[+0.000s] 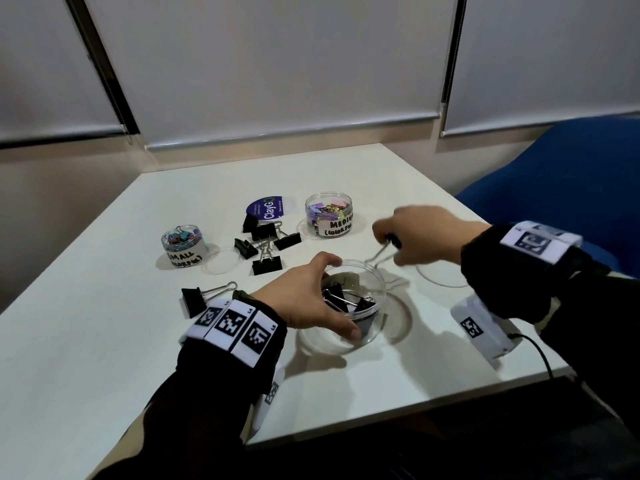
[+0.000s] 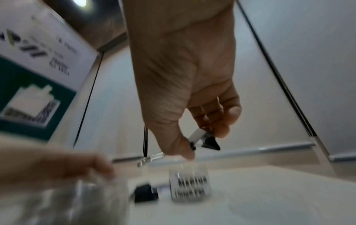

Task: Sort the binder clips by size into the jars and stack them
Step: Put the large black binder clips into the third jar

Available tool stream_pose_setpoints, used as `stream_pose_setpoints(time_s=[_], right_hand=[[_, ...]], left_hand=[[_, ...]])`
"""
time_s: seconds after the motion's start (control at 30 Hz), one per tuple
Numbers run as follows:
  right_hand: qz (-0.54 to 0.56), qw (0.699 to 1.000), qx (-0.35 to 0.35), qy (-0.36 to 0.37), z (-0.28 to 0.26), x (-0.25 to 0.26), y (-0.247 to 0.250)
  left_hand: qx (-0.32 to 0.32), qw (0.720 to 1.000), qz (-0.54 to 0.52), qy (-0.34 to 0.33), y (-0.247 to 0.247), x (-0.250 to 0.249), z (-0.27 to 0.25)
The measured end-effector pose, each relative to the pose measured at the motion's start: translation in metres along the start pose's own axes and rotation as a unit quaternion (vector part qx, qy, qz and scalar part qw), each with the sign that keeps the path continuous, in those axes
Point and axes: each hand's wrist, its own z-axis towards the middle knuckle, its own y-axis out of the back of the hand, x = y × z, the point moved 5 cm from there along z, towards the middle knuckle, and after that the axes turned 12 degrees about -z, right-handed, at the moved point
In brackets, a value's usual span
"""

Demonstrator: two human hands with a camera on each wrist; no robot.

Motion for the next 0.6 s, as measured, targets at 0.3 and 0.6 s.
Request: stream_pose_setpoints(time_s=[0.3,0.6], right_hand=[[0.152,0.984,0.005,0.088,-0.039,0.052,0.052],[0.048,0.995,-0.056,0.065,-0.03,0.068,0.022]], left_hand=[[-0.003,1.0,-0.012,-0.01,-0.002,0.0,0.006],[-0.004,1.0,-0.012,-0.013,-0.001,0.002,0.007]])
